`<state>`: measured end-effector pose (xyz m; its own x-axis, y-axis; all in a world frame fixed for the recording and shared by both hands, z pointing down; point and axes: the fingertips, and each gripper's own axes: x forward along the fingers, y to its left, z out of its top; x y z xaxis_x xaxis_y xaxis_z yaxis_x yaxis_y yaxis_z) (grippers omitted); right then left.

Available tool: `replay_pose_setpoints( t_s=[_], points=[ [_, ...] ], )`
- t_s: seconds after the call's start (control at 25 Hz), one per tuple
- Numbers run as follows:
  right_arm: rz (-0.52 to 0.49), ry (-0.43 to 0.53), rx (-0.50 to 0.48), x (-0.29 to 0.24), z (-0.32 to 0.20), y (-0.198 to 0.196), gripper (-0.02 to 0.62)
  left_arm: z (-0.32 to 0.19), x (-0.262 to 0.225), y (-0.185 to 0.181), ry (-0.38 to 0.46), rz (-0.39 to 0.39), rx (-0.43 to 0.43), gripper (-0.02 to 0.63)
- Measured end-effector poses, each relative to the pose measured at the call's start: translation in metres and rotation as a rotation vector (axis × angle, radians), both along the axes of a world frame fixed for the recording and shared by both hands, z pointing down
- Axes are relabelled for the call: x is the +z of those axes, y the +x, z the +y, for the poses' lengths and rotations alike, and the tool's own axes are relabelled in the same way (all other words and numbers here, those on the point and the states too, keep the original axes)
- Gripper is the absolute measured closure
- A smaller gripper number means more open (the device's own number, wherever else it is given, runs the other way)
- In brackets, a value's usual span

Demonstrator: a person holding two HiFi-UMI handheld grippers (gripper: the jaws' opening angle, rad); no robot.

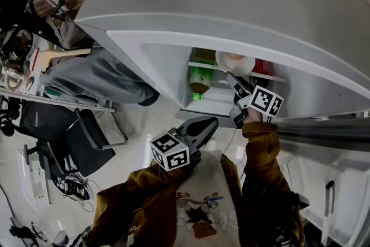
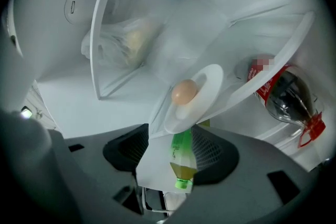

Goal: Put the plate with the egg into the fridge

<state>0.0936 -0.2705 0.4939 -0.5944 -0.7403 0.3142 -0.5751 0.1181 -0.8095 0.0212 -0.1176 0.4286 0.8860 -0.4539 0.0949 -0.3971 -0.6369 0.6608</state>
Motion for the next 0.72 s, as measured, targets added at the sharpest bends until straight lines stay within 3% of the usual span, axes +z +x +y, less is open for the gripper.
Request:
replay_pose_setpoints(
  t_s=[0.72],
  points=[
    [-0.035,-0.036,0.039,0.0064,0.0051,0.005,0.36,0.0014,-0.0018,0.0003,0.001,0.006,0.0,0.601]
  ],
)
